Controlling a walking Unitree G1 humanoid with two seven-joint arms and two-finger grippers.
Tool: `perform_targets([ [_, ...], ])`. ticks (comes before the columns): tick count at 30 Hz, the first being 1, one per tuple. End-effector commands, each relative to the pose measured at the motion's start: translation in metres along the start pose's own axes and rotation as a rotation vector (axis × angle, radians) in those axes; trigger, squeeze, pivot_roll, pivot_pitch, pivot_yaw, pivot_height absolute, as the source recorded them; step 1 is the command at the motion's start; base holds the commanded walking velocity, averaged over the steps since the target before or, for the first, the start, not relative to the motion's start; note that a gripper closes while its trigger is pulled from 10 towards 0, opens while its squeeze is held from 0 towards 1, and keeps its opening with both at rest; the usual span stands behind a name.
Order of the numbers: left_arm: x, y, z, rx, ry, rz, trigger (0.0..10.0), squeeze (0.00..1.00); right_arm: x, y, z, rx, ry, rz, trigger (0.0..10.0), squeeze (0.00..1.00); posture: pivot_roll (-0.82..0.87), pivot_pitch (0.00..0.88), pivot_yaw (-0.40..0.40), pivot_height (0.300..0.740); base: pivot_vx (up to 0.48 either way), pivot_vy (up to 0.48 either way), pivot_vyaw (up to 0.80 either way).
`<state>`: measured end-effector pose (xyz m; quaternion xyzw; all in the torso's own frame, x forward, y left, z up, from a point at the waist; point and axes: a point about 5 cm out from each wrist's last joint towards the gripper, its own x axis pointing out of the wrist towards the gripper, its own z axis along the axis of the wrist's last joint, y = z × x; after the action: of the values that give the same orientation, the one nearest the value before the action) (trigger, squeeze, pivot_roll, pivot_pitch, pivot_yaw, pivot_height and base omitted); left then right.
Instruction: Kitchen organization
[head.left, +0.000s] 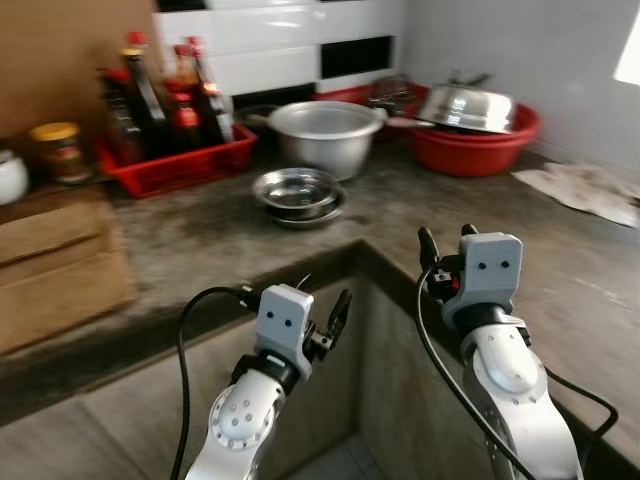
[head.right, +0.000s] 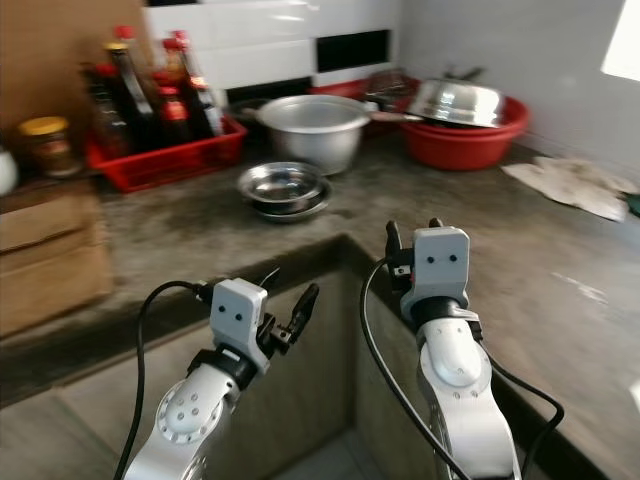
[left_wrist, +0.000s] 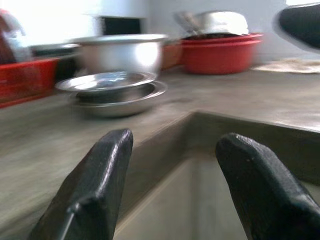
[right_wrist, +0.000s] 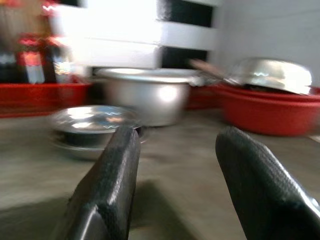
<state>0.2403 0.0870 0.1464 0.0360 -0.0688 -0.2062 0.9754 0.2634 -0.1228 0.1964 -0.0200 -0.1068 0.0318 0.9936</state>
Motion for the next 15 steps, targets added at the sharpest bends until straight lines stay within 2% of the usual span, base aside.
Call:
perform_targets([
  [1, 0.0034, -0.0044, 0.0022, -0.004, -0.008, -0.015, 10.0, 0.00, 0.0010, -0.0050, -0.0016, -0.001, 0.015, -0.013, 10.0, 0.00, 0.12, 0.000, -0.048, 0.740, 0.000, 0.000, 0.00],
  [10, 0.0056, -0.0043, 0.0032, 0.022, -0.019, -0.020, 10.0, 0.00, 0.0007, -0.0021, -0.0023, 0.003, 0.017, 0.030, 10.0, 0.00, 0.12, 0.000, -0.046, 0.740, 0.000, 0.000, 0.00],
  [15, 0.0055, -0.0045, 0.0027, 0.024, -0.018, -0.020, 10.0, 0.00, 0.0000, 0.0003, -0.0025, -0.006, 0.014, 0.051, 10.0, 0.00, 0.12, 0.000, -0.045, 0.740, 0.284, 0.000, 0.77],
])
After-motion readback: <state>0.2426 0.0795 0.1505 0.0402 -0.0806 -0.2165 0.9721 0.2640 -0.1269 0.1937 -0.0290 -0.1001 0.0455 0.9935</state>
